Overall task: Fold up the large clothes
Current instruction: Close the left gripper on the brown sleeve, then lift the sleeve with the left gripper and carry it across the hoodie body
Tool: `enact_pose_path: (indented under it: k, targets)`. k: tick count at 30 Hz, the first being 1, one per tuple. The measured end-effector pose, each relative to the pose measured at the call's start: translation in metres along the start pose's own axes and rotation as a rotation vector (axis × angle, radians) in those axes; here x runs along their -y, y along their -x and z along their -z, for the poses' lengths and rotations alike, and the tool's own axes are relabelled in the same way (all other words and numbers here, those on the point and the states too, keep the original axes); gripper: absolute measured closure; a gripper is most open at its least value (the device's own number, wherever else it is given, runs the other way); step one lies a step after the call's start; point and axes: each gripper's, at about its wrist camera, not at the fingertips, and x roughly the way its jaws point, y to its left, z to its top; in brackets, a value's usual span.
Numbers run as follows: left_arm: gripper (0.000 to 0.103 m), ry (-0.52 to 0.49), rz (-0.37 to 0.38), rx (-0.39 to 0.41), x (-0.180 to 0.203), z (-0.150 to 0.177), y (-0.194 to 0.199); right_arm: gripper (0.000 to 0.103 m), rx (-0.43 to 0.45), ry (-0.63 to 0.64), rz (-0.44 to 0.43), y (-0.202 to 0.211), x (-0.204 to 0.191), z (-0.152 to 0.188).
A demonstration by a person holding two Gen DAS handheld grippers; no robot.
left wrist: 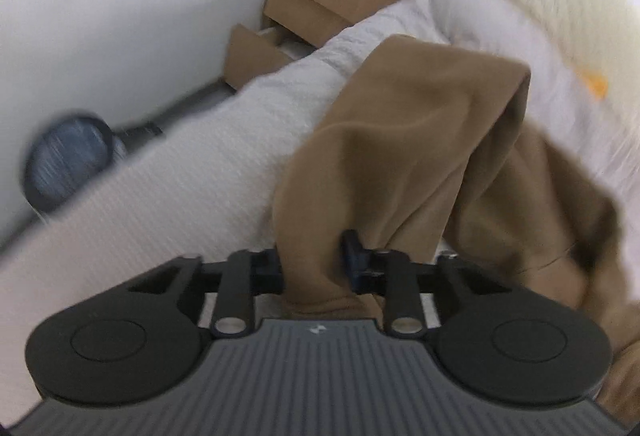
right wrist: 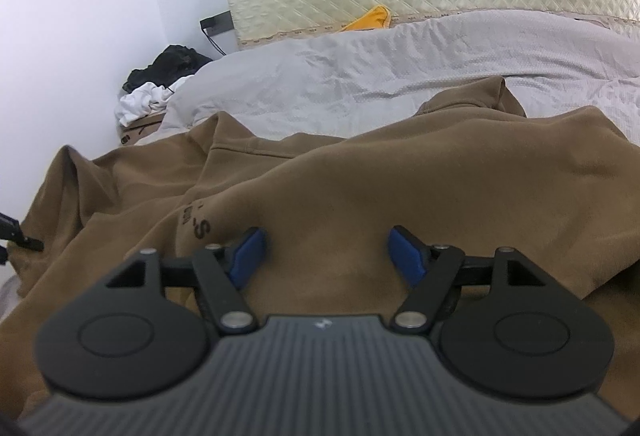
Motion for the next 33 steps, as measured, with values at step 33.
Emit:
enact_pose_path:
  k: [33]
  targets:
    - [0.088, -1.344, -0.628, 0.951, 0.357, 0.005, 0.266, 0.032, 0.054, -0.129, -0.025, 0.029, 0.039, -0.022]
